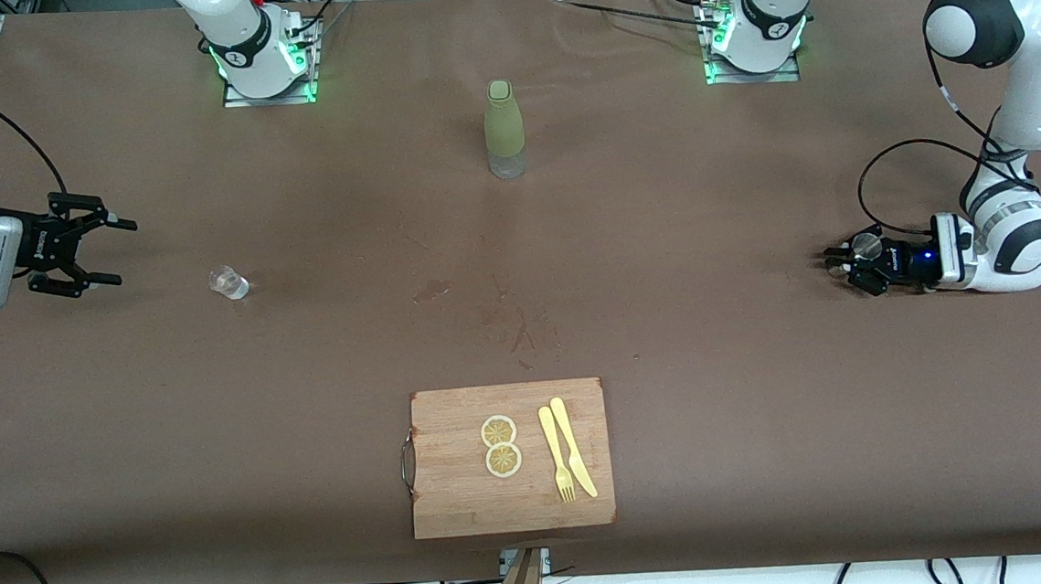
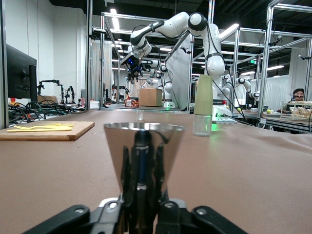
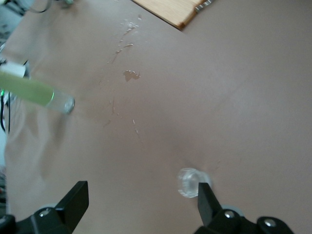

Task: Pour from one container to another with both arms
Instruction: 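Open the right gripper off the glass while the left gripper sets down the jigger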

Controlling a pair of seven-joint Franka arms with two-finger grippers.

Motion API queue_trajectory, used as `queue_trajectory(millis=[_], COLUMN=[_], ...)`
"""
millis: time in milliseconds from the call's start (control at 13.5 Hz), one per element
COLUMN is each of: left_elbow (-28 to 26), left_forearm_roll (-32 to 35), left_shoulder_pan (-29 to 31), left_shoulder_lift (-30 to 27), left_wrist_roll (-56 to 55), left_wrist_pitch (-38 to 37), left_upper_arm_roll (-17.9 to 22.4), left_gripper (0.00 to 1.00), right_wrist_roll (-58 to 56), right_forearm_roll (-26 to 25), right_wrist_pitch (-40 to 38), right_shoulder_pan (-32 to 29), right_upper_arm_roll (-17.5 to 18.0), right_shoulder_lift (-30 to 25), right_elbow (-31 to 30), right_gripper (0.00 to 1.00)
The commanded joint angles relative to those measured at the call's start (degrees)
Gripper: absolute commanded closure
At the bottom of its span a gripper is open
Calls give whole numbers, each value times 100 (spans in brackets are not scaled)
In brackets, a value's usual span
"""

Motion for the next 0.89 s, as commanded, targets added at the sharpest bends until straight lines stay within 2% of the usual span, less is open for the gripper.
queue_trajectory(millis=[0,222,370,519,667,815], left_elbow=[225,242,487,575,943,1190], left_forearm_roll=[200,296,305,454,595,674], left_shoulder_pan=[39,39,30,30,39,30], left_shoulder_lift=[113,95,104,52,34,-54], left_wrist_roll=[146,129,94,-133,-415,-748], left_wrist_pitch=[-175,-184,-176,-175,-184,-193], left_upper_arm_roll=[52,148,324,613,798,1140], left_gripper=[0,0,0,0,0,0], right_wrist_roll=[1573,2718,3481,4692,5984,6691], right_forearm_roll=[-431,-713,-817,-1430,-2099,-2373], right_wrist_pitch=[110,356,357,366,322,225], right_shoulder_pan=[63,90,107,160,169,204], right_upper_arm_roll=[387,827,1082,1450,1873,2041], right_shoulder_lift=[-529,-811,-978,-1232,-1488,-1611], right_elbow=[-114,-114,-114,-71,-61,-35], right_gripper=[1,1,1,1,1,1])
